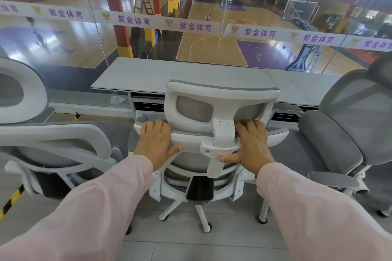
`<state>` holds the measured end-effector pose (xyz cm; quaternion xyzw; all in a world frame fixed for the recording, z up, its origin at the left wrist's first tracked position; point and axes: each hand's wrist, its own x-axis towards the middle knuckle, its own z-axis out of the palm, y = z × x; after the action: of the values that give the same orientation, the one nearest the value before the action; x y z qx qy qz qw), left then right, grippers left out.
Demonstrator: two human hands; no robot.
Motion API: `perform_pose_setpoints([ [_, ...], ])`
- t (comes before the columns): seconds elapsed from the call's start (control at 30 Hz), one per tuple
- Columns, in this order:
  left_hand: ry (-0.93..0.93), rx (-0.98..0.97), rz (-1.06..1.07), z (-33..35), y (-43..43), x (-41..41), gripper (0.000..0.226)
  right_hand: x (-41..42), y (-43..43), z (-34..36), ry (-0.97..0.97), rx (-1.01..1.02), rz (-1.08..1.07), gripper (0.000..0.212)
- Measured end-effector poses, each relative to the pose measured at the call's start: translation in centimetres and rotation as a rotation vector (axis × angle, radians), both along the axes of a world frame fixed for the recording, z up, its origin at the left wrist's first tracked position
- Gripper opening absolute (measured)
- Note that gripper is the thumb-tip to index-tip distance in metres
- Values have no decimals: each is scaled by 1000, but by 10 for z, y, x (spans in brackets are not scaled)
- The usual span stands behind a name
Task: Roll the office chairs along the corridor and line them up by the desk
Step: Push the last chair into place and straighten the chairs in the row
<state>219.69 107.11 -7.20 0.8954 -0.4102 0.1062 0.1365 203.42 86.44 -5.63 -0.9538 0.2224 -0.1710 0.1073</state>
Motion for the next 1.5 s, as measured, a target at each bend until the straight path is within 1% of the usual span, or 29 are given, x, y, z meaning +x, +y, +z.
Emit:
perform_pose_setpoints([
  [0.2, 2, -1, -3, 0, 0, 4, 55, 4, 0, 0, 18, -18, 3, 100],
  [0.43, 46, -16, -20, 3, 2, 9, 56, 6, 1, 1, 36, -57, 15, 104],
  [0.5, 40, -21, -24, 3, 2, 9, 57, 5, 0, 4, 69, -88, 31, 107],
  [0.6, 28, -14, -12, 4, 1, 7, 57, 5, -6, 7, 167, -199, 51, 114],
  [0.67, 12, -9, -5, 5, 0, 6, 55, 4, -10, 7, 201, -274, 69, 110],
  [0.77, 7, 1, 5, 4, -4, 1, 49, 1, -13, 4, 182, -376, 52, 94],
  [0.83, -18, 8, 0, 1, -5, -1, 49, -3, -14, 2, 147, -358, 40, 87],
  [0.93, -34, 21, 5, 1, -5, -4, 50, -9, -13, 2, 138, -291, 46, 83],
  [1.07, -44, 24, 5, -1, -3, -5, 50, -12, -10, 0, 124, -241, 43, 82],
  [1.2, -38, 46, 11, -1, 2, -4, 51, -11, -6, 1, 125, -250, 52, 82],
  [1.37, 10, 37, -6, 5, 8, -5, 54, -8, -1, 12, 179, -252, 75, 83],
  [1.43, 46, -15, -26, 8, 9, -8, 59, -12, -2, 13, 176, -251, 79, 84],
  [1.5, 39, -125, -56, 14, 7, -17, 67, -18, -4, 13, 176, -276, 71, 82],
])
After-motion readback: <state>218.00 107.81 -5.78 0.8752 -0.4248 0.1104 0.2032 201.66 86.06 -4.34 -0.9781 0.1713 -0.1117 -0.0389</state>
